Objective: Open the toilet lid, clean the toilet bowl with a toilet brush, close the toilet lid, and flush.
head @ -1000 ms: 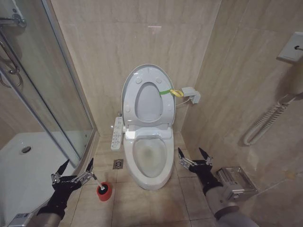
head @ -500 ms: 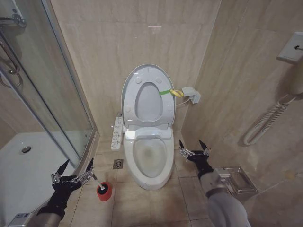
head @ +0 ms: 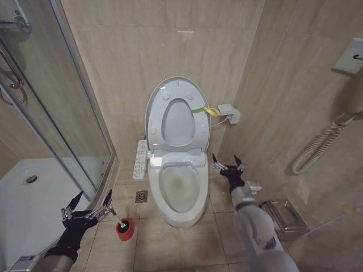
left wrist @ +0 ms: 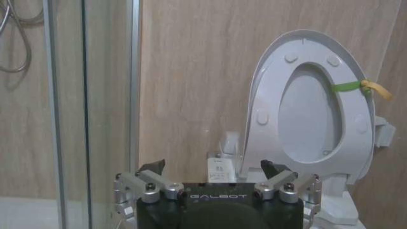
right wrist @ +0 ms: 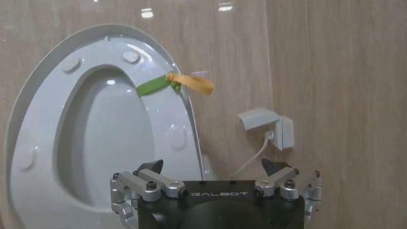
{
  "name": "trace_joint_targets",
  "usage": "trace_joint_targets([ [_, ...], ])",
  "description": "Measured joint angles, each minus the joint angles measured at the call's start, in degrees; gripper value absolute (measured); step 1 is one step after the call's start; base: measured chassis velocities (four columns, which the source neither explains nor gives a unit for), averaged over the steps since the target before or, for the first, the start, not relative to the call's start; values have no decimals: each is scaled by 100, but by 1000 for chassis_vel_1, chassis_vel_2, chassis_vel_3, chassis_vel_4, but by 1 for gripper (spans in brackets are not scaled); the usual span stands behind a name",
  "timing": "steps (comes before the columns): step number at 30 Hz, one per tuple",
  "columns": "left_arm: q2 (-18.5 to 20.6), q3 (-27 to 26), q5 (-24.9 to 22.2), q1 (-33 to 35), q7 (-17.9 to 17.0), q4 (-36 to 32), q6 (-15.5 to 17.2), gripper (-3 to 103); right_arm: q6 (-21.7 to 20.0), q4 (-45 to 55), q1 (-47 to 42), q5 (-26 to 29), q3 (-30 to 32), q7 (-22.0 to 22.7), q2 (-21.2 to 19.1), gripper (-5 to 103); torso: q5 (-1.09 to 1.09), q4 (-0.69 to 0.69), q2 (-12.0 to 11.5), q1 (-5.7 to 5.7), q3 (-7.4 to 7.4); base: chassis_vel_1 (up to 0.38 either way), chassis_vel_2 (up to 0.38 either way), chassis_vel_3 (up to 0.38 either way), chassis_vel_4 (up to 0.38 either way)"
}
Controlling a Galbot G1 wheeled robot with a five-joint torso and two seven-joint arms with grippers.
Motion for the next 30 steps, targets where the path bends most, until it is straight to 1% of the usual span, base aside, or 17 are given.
trace_joint_targets([
  [7, 0, 0, 0, 0, 0, 0, 0, 98, -41, -382, 599, 71, -48, 34, -114, 100, 0, 0, 0, 0, 0, 0, 0, 0, 0],
  [14, 0, 0, 0, 0, 0, 0, 0, 98, -40, -989, 1372, 89, -43, 73, -243, 100, 0, 0, 0, 0, 0, 0, 0, 0, 0],
  [21, 0, 0, 0, 0, 0, 0, 0, 98, -106, -1304, 1935, 123, -27, 147, -200, 100, 0, -1, 0, 0, 0, 0, 0, 0, 0],
  [26, 0, 0, 0, 0, 0, 0, 0, 98, -51, -1861, 2726, -17, -102, 160, -88, 100, 0, 1, 0, 0, 0, 0, 0, 0, 0],
  [30, 0, 0, 0, 0, 0, 0, 0, 98, -37, -2006, 2959, -41, -126, 165, -68, 100, -1, 1, 0, 0, 0, 0, 0, 0, 0],
])
